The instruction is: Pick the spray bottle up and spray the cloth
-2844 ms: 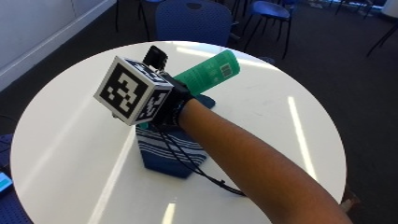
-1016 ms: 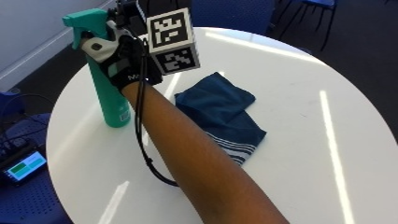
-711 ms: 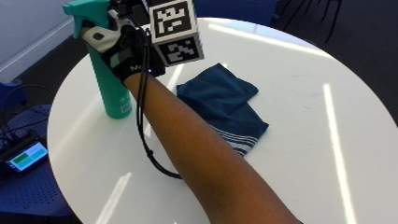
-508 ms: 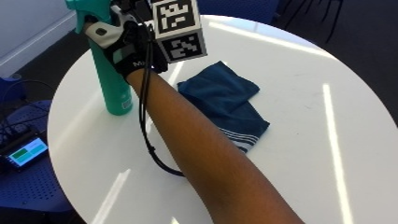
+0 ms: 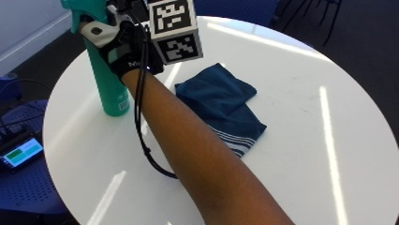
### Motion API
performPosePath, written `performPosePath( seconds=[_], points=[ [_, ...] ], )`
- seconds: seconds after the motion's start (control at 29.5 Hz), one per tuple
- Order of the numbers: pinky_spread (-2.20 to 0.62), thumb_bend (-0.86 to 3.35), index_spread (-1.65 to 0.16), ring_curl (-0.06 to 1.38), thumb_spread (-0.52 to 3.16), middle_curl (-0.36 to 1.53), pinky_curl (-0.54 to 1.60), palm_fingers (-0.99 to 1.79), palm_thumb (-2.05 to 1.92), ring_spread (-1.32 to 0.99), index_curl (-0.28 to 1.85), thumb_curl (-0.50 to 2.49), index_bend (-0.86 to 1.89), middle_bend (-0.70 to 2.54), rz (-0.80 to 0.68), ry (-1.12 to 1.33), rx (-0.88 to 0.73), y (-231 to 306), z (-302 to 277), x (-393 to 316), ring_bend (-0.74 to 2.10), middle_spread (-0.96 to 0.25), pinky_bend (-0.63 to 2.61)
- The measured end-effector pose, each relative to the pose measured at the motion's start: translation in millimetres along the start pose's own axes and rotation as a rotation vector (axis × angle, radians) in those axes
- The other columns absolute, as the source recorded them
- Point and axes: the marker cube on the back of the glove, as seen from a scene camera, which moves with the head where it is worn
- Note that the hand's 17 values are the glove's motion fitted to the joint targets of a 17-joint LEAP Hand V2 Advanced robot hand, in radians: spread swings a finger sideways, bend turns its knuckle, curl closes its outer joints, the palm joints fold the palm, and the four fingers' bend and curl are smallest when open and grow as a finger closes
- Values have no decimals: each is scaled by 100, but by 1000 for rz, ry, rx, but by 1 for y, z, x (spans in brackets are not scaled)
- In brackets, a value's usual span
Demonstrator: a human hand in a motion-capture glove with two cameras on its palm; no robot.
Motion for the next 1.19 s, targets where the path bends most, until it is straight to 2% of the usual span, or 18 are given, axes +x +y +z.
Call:
performPosePath(
  seconds=[0.14, 0.37, 0.41, 0.44, 0.64, 1.19],
  points=[
    [-26, -3, -33, 44, 40, 48, 38, 131, 90, -22, 56, 80, 21, 40, 49, -33, -41, 13, 5, 9, 50, -23, 45],
    [-20, -2, -32, 44, 44, 48, 37, 117, 92, -21, 55, 80, 17, 38, 123, -15, -213, 23, 13, 15, 48, -22, 40],
    [-17, -2, -33, 44, 46, 48, 37, 110, 93, -20, 54, 80, 13, 39, 123, 0, -230, 24, 13, 16, 48, -21, 38],
    [-10, -1, -34, 43, 51, 47, 34, 90, 94, -18, 51, 80, 9, 37, 122, 12, -244, 25, 13, 16, 47, -21, 31],
    [6, -3, -39, 42, 72, 45, 36, 58, 88, -14, 45, 76, 5, 33, 129, 27, -275, 31, 16, 18, 39, -16, 31],
    [18, -1, -45, 37, 97, 40, 34, 50, 89, -10, 26, 70, 9, 29, 199, -77, -327, 42, 24, 36, 41, -13, 34]
  ],
)
